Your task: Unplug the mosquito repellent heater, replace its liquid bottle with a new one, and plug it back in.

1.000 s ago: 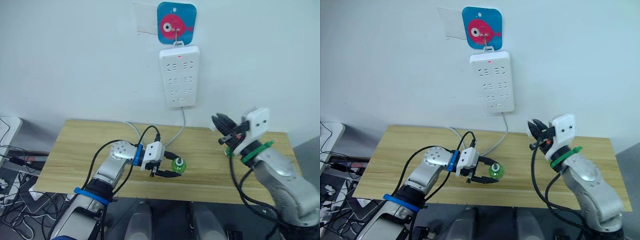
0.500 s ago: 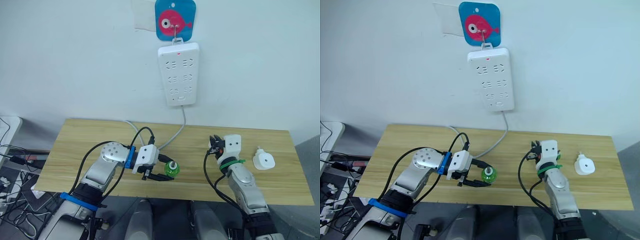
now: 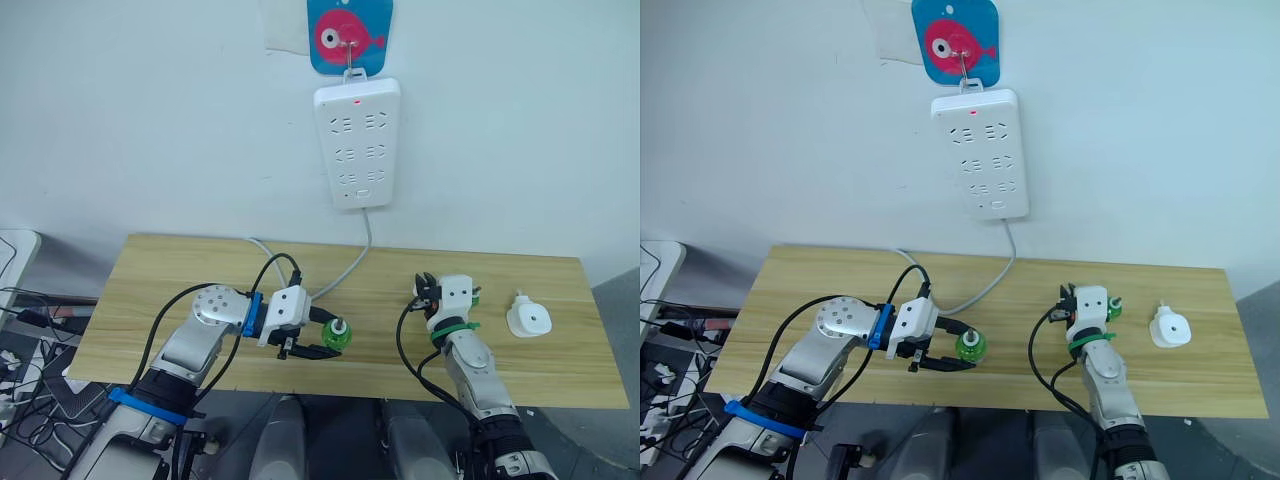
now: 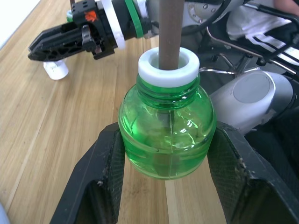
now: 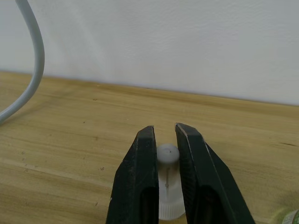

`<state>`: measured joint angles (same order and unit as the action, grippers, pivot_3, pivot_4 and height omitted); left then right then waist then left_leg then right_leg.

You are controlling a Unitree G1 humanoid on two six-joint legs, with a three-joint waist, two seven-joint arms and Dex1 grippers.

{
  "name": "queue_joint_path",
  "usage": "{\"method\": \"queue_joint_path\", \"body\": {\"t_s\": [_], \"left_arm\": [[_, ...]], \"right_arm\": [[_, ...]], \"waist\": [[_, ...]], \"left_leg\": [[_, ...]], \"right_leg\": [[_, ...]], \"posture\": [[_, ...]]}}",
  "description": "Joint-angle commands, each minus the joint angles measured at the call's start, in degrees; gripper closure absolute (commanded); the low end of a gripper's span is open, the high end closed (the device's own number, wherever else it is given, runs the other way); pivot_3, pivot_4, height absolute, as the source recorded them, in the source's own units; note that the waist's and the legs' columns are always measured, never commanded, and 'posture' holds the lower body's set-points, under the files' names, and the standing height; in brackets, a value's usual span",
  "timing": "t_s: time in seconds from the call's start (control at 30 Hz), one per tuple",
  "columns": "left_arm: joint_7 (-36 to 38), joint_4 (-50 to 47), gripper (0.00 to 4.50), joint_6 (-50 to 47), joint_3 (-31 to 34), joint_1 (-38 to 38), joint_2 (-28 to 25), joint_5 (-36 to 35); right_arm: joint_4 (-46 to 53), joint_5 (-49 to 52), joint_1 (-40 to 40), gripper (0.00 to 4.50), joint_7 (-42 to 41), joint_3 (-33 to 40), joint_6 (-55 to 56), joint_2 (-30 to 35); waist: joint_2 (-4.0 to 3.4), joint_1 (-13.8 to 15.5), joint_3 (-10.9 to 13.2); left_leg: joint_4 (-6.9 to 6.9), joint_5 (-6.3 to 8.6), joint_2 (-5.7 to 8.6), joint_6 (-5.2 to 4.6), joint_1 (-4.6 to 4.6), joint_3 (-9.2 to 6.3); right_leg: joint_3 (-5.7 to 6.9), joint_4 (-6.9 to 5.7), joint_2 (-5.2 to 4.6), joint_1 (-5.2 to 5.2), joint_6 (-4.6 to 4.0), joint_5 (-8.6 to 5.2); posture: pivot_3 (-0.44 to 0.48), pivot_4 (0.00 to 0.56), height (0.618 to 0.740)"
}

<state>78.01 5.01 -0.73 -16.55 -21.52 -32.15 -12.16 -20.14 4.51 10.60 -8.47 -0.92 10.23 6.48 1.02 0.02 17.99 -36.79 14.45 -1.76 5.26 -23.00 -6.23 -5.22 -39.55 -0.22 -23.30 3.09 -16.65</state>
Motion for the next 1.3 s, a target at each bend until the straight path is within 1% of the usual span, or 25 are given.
{"method": "queue_joint_path", "body": {"t_s": [0.03,0.07,0.1,0.23,0.33,0.5,0.57,0.6,0.67,0.73,0.8,0.83,1.0,1.03,1.07,1.3], "left_arm": [[-0.2,-2.5,2.30,-0.1,0.2,0.4,0.4,-1.3],[-0.2,-2.6,2.30,-0.1,0.2,0.5,0.4,-1.3],[-0.2,-2.6,2.30,-0.1,0.1,0.6,0.4,-1.3],[-0.2,-1.5,2.30,0.5,0.1,0.3,0.7,-1.1],[-0.8,-0.4,2.30,0.9,0.0,0.0,1.4,-0.7],[-2.2,2.4,2.30,2.0,0.0,-1.3,3.4,-0.2],[-3.1,4.1,2.30,2.8,0.1,-2.8,4.7,0.3],[-3.5,4.9,2.30,3.4,0.0,-3.3,5.2,0.6],[-4.2,6.1,2.30,4.3,-0.3,-4.1,6.4,1.2],[-4.7,7.5,2.30,5.3,-0.6,-4.6,7.4,1.8],[-4.6,8.5,2.30,6.4,-0.7,-5.0,8.0,2.1],[-4.4,9.0,2.30,7.0,-0.9,-5.2,8.3,2.2],[-3.4,11.0,2.30,10.2,-1.6,-6.4,9.8,2.2],[-3.2,11.3,2.30,10.9,-1.7,-6.5,10.0,2.2],[-3.0,11.6,2.30,11.3,-1.8,-6.6,10.1,2.3],[-2.1,11.9,2.30,12.9,-2.0,-6.8,10.5,2.2]], "right_arm": [[0.3,-0.5,-1.0,3.25,-0.3,0.5,0.2,0.1],[0.8,-0.5,-1.3,2.97,-0.4,0.4,0.1,0.1],[1.5,-0.5,-1.7,2.55,-0.7,0.3,0.0,0.2],[6.5,0.0,-4.6,1.10,-2.2,-0.2,-1.6,0.6],[13.8,0.3,-8.5,0.05,-4.0,-0.9,-4.4,1.6],[34.8,1.1,-19.0,0.02,-7.9,-3.5,-13.1,5.7],[45.6,2.4,-24.4,0.02,-10.7,-5.1,-18.4,9.3],[49.5,2.4,-26.3,0.02,-11.6,-5.6,-20.4,10.9],[55.9,4.5,-28.1,0.02,-13.4,-6.4,-24.5,13.3],[61.0,8.1,-27.8,0.02,-15.4,-7.4,-28.6,14.7],[63.6,10.6,-26.4,0.02,-16.5,-8.0,-31.8,15.5],[64.1,11.3,-24.9,0.02,-17.3,-8.7,-33.0,15.9],[63.2,14.6,-18.7,0.02,-18.9,-10.5,-37.4,15.8],[62.9,15.1,-18.0,0.02,-19.1,-10.7,-37.8,15.8],[62.4,15.0,-17.2,0.02,-19.4,-11.0,-38.1,15.9],[60.4,14.3,-15.4,0.02,-20.2,-12.6,-38.4,16.6]], "waist": [[-0.01,0.0,0.0],[-0.01,0.0,0.1],[-0.02,0.0,0.1],[-0.04,0.0,0.2],[-0.08,0.0,0.2],[-0.11,-0.1,0.2],[-0.11,0.0,0.2],[-0.10,0.0,0.2],[-0.08,-0.1,0.2],[-0.08,-0.4,0.2],[-0.07,-0.5,0.2],[-0.07,-0.5,0.2],[-0.05,-0.3,0.2],[-0.05,-0.2,0.2],[-0.05,-0.1,0.2],[-0.04,-0.2,0.2]], "left_leg": [[0.00,0.00,0.00,0.00,0.00,0.00],[0.00,0.00,0.00,0.00,0.00,0.00],[0.00,0.00,0.00,0.00,0.00,0.00],[0.02,0.00,0.00,0.00,-0.01,0.03],[0.04,0.00,0.00,0.00,-0.02,0.05],[0.08,0.00,0.00,0.01,-0.04,0.04],[0.09,0.00,0.00,0.01,-0.05,0.03],[0.08,0.00,0.00,0.01,-0.07,0.01],[0.07,0.00,0.00,0.01,-0.08,-0.01],[0.06,0.00,0.00,0.02,-0.06,0.06],[0.06,0.00,0.00,0.02,-0.05,0.05],[0.06,0.00,-0.01,0.02,-0.05,0.02],[0.03,0.00,-0.02,0.02,-0.14,0.01],[0.03,0.00,-0.02,0.02,-0.18,-0.02],[0.01,0.00,-0.01,0.02,-0.24,-0.05],[-0.04,-0.01,0.00,0.02,-0.31,-0.16]], "right_leg": [[0.00,0.00,0.00,0.00,0.00,0.00],[0.00,0.00,0.00,0.00,0.00,0.00],[0.00,0.00,0.00,0.00,0.00,0.00],[-0.04,0.02,0.00,-0.02,0.01,0.00],[-0.06,0.05,-0.01,-0.03,0.01,-0.01],[-0.08,0.12,-0.01,-0.04,0.05,-0.03],[-0.07,0.15,-0.01,-0.03,0.11,-0.06],[-0.06,0.15,-0.01,-0.03,0.30,-0.18],[-0.04,0.21,-0.01,-0.02,0.33,-0.19],[-0.14,0.26,-0.01,0.01,0.34,-0.19],[-0.16,0.28,0.01,0.01,0.34,-0.19],[-0.13,0.29,0.03,0.01,0.34,-0.18],[-0.06,0.38,0.01,0.01,0.25,-0.12],[-0.01,0.44,0.01,0.01,0.08,-0.02],[0.05,0.47,-0.01,0.01,0.07,-0.01],[0.16,0.48,-0.04,0.00,0.07,0.00]], "posture": [[0.204,0.338,0.740],[0.202,0.338,0.740],[0.198,0.336,0.740],[0.186,0.339,0.740],[0.173,0.339,0.740],[0.155,0.332,0.740],[0.149,0.326,0.740],[0.138,0.320,0.740],[0.132,0.315,0.740],[0.120,0.305,0.740],[0.120,0.305,0.740],[0.108,0.294,0.740],[0.108,0.294,0.740],[0.108,0.294,0.740],[0.110,0.285,0.740],[0.117,0.277,0.740]]}}
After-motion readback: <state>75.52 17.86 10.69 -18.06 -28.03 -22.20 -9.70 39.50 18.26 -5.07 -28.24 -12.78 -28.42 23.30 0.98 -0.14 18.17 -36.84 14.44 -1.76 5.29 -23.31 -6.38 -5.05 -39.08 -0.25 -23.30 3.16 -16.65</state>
